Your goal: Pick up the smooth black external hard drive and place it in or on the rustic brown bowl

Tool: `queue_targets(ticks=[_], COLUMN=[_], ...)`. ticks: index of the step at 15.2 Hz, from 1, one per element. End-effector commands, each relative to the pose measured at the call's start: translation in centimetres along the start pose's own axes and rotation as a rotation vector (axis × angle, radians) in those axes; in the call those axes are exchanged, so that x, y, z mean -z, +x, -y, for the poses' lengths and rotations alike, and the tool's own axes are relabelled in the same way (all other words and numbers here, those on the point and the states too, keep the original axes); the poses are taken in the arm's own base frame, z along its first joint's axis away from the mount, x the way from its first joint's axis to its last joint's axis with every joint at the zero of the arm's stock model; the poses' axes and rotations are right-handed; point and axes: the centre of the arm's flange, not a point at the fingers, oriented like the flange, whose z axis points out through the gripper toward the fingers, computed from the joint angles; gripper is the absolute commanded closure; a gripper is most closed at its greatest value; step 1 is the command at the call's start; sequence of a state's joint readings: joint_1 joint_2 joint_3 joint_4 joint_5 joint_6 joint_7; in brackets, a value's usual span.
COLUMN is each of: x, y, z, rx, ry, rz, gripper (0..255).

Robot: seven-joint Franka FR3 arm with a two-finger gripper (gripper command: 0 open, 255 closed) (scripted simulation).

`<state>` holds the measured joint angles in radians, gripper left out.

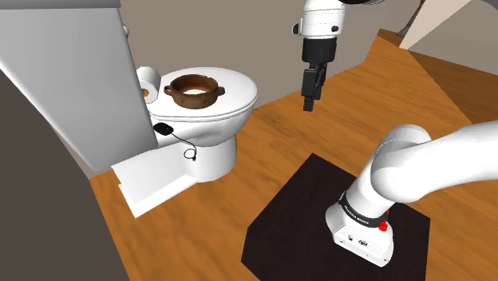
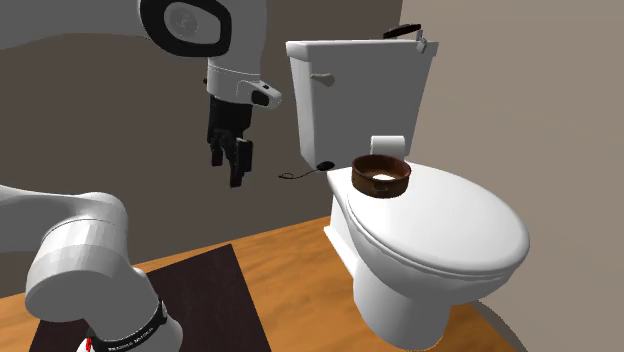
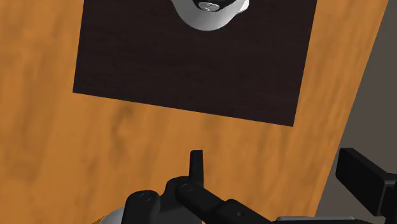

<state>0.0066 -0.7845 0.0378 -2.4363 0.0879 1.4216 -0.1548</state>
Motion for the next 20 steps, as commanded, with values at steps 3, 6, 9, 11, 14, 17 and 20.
queue_targets(ticks=[3, 6, 9, 11, 14, 17, 20], x=[-1.0, -2.4, -3.8, -4.6, -5.8, -6.9, -7.9], y=[2.0, 4.9, 7.9, 9.9, 12.9, 15.9, 19.0], z=[0.9, 2.3, 3.7, 4.7, 6.2, 7.7, 9.2], rx=[0.010, 0.024, 0.038, 0.048, 0.062, 0.076, 0.091], ry=[-0.007, -0.018, -0.029, -0.036, -0.047, -0.058, -0.069], rz=[-0.023, -0.057, -0.092, -0.115, -0.149, -0.183, -0.218], gripper=[0, 0, 0, 0, 0, 0, 0])
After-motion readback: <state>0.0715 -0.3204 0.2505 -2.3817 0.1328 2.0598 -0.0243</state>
